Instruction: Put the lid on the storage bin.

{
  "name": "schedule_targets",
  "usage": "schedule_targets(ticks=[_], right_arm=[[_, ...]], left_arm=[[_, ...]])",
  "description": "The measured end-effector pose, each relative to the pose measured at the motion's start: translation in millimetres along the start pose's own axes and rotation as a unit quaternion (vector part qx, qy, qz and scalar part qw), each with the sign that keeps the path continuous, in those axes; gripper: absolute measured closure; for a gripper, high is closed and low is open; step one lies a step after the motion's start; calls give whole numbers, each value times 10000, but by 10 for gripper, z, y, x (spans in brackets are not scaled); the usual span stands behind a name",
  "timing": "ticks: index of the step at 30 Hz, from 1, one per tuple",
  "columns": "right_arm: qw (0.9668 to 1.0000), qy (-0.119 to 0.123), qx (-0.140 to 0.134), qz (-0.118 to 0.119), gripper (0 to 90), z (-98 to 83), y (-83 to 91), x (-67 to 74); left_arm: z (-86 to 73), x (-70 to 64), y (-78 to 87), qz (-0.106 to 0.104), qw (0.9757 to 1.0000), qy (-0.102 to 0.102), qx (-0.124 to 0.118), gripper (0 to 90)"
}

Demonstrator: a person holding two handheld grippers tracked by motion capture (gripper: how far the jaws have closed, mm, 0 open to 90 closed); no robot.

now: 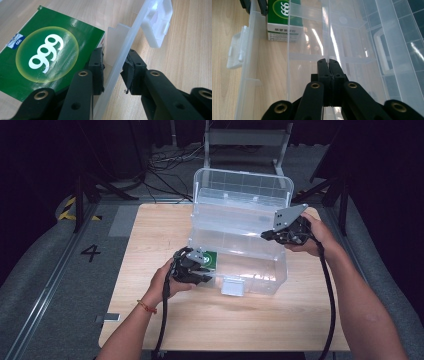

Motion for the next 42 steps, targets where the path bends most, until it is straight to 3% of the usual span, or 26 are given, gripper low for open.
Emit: schedule_targets(ticks=[15,20,29,32,37,39,40,42], right_arm=[[10000,25,-34,-54,898,-55,24,172],[9999,-7,-54,-122,896,-90,30,219],[9999,23,-105,-124,893,-123,31,287],[9998,43,-102,-164,892,-126,30,304],[9998,64,-105,-128,893,-138,26,344],[9998,91,-98,-134,892,-145,26,358],[9998,114,-101,-135,891,-148,26,363],[9997,118,-113,-158,888,-157,28,376]], left_arm=[[-1,-4,0,22,10000,54,-40,704],[-17,-11,6,-12,9997,159,-177,702],[-27,-26,2,92,9995,92,-290,677],[-39,-42,11,209,9992,83,-321,651],[-64,-93,85,389,9988,112,-281,511],[-73,-112,137,512,9983,89,-251,409],[-86,-140,206,511,9980,172,-317,409],[-101,-167,319,634,9972,149,-368,366]])
Point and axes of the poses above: each handheld gripper's, and its own axes: y roughly backward along the jaws, z roughly out of its top, x roughly to its left, the point moved 3 cm from there along -y, roughly forward along the jaws, and after that the axes turned 8 degrees about -y, right-handed, at the moved point
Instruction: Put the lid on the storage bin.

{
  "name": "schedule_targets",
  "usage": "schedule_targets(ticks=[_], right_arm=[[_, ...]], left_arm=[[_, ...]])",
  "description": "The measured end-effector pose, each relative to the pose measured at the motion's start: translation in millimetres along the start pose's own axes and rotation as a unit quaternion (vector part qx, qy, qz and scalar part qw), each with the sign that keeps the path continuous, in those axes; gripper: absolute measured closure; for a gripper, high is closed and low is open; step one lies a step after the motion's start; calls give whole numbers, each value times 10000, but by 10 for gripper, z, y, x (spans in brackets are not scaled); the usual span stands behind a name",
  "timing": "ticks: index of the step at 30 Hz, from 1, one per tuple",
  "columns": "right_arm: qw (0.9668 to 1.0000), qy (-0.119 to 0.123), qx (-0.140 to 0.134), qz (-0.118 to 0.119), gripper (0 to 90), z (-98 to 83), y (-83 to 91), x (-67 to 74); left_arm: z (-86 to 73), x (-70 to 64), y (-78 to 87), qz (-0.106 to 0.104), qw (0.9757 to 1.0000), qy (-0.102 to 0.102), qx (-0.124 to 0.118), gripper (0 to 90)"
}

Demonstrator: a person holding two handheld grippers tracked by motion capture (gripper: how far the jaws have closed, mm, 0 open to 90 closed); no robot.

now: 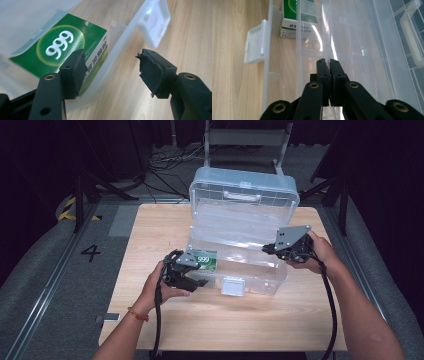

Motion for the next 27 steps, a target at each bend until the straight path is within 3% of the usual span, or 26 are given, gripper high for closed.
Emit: schedule_targets(ticks=[1,6,11,13,15,17,22,27], right_arm=[[10000,-3,-2,-12,887,-3,1,3],[10000,-20,-10,-38,884,1,1,13],[10000,-11,9,-82,883,-2,3,18],[9999,-5,15,-103,883,-2,4,21],[10000,-22,14,-89,883,-1,3,28],[10000,-25,10,-85,883,-2,3,28],[10000,10,15,-74,883,-3,0,38],[10000,15,-4,-33,883,-16,-5,65]], left_arm=[[-2,-10,69,75,9999,-1,-78,327],[37,-36,396,172,9986,83,-494,321],[156,8,607,269,9962,131,-823,324],[195,32,660,270,9955,134,-896,325],[234,63,724,399,9952,70,-886,325],[276,112,802,412,9934,135,-1061,325],[363,208,882,470,9910,255,-1228,341],[503,317,891,503,9908,221,-1233,344]])
Point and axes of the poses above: each handheld gripper's, and its own axes: y roughly backward along the jaws, z roughly out of its top, x roughly to its left, the point moved 3 cm from there along -y, roughly forward along the jaws, and after that the axes turned 8 degrees about -y, right-handed, at the moved point
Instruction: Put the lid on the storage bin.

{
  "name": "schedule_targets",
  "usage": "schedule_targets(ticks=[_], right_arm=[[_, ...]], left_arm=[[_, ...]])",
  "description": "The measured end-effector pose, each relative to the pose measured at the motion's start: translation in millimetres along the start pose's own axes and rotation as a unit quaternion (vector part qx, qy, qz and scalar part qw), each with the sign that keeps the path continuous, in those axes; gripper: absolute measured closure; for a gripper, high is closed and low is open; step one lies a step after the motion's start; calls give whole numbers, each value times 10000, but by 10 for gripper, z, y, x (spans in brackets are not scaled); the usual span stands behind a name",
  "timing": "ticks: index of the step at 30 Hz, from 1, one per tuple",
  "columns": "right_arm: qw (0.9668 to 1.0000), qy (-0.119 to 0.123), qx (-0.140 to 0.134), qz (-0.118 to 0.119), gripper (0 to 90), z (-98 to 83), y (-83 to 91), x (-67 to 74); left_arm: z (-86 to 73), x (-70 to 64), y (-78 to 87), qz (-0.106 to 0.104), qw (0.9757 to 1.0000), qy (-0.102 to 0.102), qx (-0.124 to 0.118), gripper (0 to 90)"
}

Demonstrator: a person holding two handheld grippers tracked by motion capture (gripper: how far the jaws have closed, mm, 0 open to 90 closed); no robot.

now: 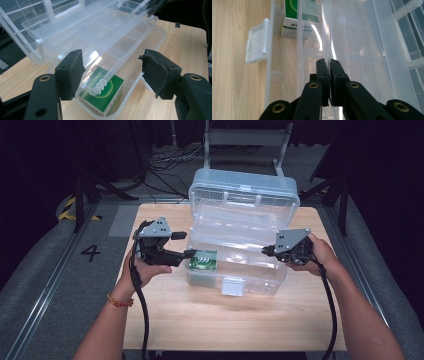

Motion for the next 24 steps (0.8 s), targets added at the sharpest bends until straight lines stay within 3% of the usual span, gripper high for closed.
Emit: schedule_targets(ticks=[6,11,15,22,24], right_arm=[[10000,19,3,-6,881,-12,3,19],[10000,-8,-25,-12,880,-26,7,35],[10000,22,-55,-58,875,-40,8,48],[9999,0,-69,-103,872,-45,10,75],[9999,21,-68,-117,871,-48,9,79]], left_arm=[[159,110,-97,154,9998,-6,104,357],[259,184,-192,149,9998,41,98,381],[312,234,-268,201,9997,-7,168,466],[355,348,-327,373,9990,150,168,629],[363,381,-326,449,9984,309,147,664]])
Point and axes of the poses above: each handheld gripper's, and its own axes: y roughly backward along the jaws, z roughly out of its top, x roughly to its left, the point moved 3 cm from there along -y, roughly forward along the jaws, and after that the axes turned 8 degrees about -y, right-handed, at the moved point
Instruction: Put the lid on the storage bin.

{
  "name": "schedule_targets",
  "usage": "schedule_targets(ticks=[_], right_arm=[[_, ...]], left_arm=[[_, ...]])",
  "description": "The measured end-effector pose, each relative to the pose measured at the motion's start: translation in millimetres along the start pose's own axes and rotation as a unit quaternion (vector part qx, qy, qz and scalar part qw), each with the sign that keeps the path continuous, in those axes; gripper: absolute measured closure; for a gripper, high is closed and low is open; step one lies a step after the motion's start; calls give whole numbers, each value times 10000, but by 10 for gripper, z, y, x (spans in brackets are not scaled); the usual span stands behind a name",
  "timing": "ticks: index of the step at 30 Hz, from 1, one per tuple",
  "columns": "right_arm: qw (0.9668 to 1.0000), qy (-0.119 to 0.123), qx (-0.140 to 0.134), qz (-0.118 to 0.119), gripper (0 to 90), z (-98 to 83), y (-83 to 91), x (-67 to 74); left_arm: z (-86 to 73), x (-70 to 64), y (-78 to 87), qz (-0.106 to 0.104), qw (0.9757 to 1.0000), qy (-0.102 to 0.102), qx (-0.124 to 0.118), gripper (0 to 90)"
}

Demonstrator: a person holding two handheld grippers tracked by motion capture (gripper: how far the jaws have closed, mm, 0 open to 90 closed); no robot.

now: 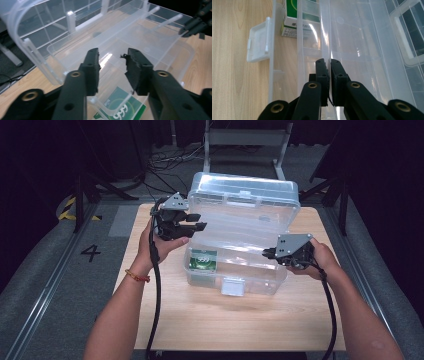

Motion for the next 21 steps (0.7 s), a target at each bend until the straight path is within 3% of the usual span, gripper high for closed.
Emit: schedule_targets(ticks=[5,11,21], right_arm=[[10000,-28,-22,-6,869,-11,-1,21],[10000,-29,-17,1,869,-18,0,37],[10000,-11,-30,44,869,-52,-9,90]], left_arm=[[-5,81,1,28,9998,182,-8,764],[-4,157,-2,174,9995,257,-26,798],[-3,237,-31,187,9994,307,-26,849]])
Point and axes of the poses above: each handheld gripper's, and its own axes: y roughly backward along the jaws, z roughly out of its top, x roughly to its left, the point moved 3 cm from there along -y, roughly forward along the jaws, and after that the axes turned 8 degrees about -y, right-handed, at the moved point
